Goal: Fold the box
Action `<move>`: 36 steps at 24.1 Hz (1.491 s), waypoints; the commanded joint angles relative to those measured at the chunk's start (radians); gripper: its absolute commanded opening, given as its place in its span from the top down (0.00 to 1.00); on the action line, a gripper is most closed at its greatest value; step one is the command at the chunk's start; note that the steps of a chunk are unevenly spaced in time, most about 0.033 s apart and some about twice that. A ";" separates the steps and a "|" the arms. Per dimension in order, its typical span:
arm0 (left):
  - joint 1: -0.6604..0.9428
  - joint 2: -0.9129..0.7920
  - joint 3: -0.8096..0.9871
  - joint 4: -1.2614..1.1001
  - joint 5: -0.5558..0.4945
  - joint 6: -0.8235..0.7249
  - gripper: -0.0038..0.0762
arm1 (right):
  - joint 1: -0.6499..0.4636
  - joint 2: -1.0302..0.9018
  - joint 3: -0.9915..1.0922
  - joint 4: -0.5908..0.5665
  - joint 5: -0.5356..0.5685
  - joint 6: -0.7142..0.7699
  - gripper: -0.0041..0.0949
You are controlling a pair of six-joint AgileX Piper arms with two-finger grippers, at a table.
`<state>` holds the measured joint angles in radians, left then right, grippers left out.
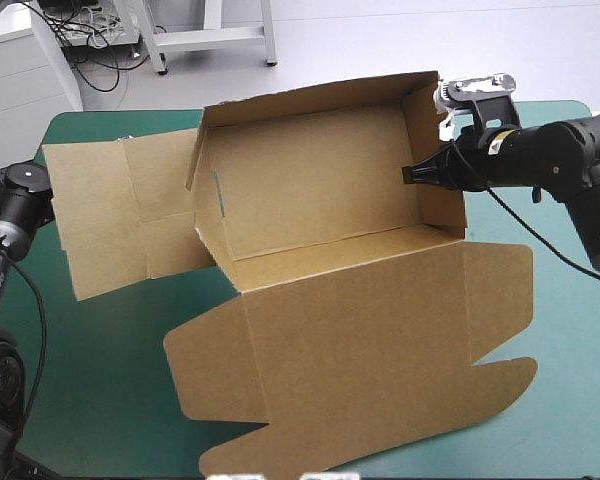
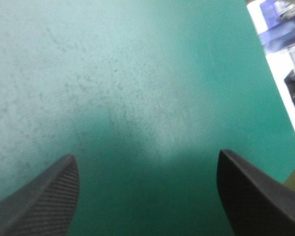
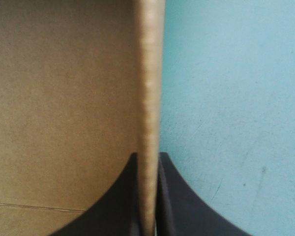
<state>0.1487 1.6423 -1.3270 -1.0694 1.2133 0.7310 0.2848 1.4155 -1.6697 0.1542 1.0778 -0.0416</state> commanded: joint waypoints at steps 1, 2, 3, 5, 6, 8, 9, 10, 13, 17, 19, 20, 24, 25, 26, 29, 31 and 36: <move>-0.013 -0.058 -0.021 -0.142 0.092 0.014 0.27 | -0.006 -0.007 -0.032 -0.036 -0.098 0.019 0.98; -0.013 -0.064 -0.021 -0.138 0.092 0.021 0.27 | -0.007 0.002 -0.032 -0.054 -0.104 0.029 0.98; -0.017 -0.072 -0.021 -0.137 0.092 0.021 0.27 | -0.007 0.009 -0.032 -0.076 -0.111 0.042 0.98; -0.027 -0.089 -0.021 -0.137 0.092 0.021 0.27 | -0.007 0.020 -0.032 -0.104 -0.117 0.063 0.98; -0.031 -0.096 -0.021 -0.139 0.092 0.021 0.27 | -0.007 0.022 -0.032 -0.109 -0.120 0.063 0.98; -0.057 -0.110 -0.021 -0.159 0.090 0.021 0.27 | -0.007 0.031 -0.032 -0.109 -0.123 0.063 0.98; -0.070 -0.112 -0.021 -0.160 0.087 0.023 0.27 | -0.007 0.036 -0.032 -0.109 -0.123 0.063 0.98; -0.108 -0.118 -0.021 -0.160 0.087 0.028 0.27 | -0.007 0.042 -0.032 -0.107 -0.123 0.065 0.98; -0.163 -0.121 -0.021 -0.151 0.086 0.055 0.28 | -0.007 0.050 -0.032 -0.107 -0.118 0.065 0.98; -0.182 -0.121 -0.021 -0.184 0.087 0.055 0.30 | -0.007 0.050 -0.032 -0.129 -0.116 0.065 0.98; -0.182 -0.133 -0.021 -0.209 0.087 0.055 0.30 | -0.007 0.055 -0.032 -0.147 -0.109 0.065 0.98; -0.182 -0.142 -0.021 -0.224 0.087 0.055 0.30 | -0.007 0.059 -0.032 -0.154 -0.104 0.065 0.98; -0.182 -0.192 -0.021 -0.250 0.085 0.055 0.30 | -0.007 0.072 -0.032 -0.154 -0.090 0.070 0.98; -0.182 -0.202 -0.021 -0.257 0.085 0.055 0.30 | -0.007 0.072 -0.032 -0.154 -0.090 0.070 0.98; -0.182 -0.201 -0.021 -0.262 0.085 0.055 0.30 | -0.007 0.072 -0.032 -0.154 -0.090 0.070 0.98; -0.182 -0.204 -0.021 -0.310 0.085 0.055 0.30 | -0.007 0.072 -0.032 -0.154 -0.090 0.070 0.98; -0.182 -0.202 -0.021 -0.340 0.085 0.055 0.30 | -0.007 0.072 -0.032 -0.154 -0.087 0.070 0.98; -0.182 -0.202 -0.021 -0.343 0.067 0.055 0.31 | -0.007 0.072 -0.032 -0.154 -0.079 0.090 0.98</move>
<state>-0.0293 1.4787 -1.3270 -1.3205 1.2151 0.7808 0.2774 1.5280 -1.6697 -0.0124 1.0481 0.0242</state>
